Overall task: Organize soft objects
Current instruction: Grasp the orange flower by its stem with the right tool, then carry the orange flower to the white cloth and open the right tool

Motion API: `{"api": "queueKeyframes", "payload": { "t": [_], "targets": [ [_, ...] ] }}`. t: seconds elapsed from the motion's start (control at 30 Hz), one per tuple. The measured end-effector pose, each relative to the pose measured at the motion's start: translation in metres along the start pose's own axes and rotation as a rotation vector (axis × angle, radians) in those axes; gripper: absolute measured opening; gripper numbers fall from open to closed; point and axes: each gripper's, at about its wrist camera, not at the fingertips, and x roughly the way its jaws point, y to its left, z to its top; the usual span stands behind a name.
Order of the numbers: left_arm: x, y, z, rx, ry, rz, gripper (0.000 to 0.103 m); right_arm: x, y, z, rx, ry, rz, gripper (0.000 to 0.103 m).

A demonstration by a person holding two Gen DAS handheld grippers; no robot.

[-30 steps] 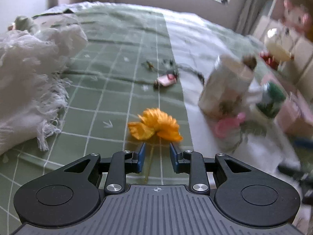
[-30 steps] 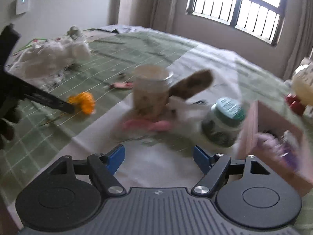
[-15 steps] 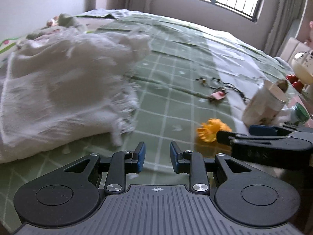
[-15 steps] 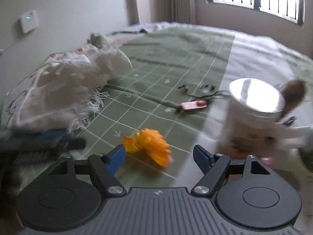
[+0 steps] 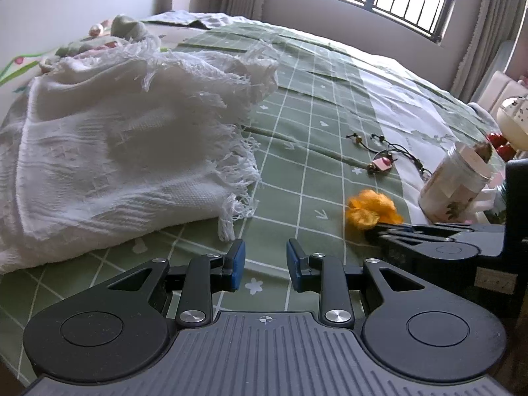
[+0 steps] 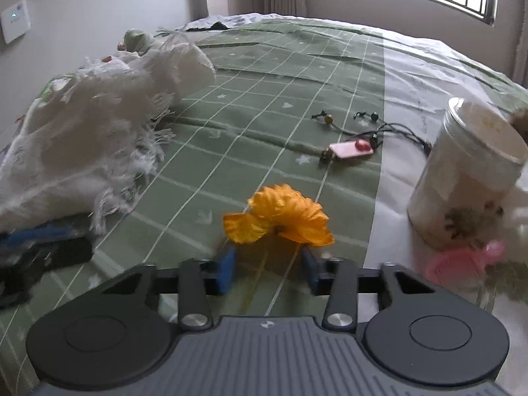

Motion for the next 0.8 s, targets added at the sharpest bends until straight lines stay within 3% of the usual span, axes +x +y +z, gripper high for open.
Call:
{"api": "queueKeyframes", "payload": {
  "t": [0.03, 0.27, 0.4, 0.63, 0.8],
  "targets": [
    [0.000, -0.001, 0.000, 0.000, 0.000, 0.000, 0.030, -0.003, -0.002, 0.001, -0.012, 0.004, 0.005, 0.003],
    [-0.003, -0.031, 0.001, 0.024, 0.003, -0.028, 0.030, -0.059, -0.038, -0.020, -0.046, -0.071, -0.016, 0.003],
    [-0.001, -0.062, 0.001, 0.060, 0.011, -0.049, 0.030, -0.095, -0.082, -0.054, -0.046, -0.088, -0.102, 0.003],
    [0.018, -0.156, -0.004, 0.212, 0.047, -0.116, 0.030, -0.134, -0.173, -0.114, 0.033, -0.052, -0.270, 0.003],
    [0.035, -0.212, -0.009, 0.298, 0.045, -0.217, 0.030, -0.146, -0.214, -0.140, 0.111, -0.041, -0.291, 0.003]
  ]
}}
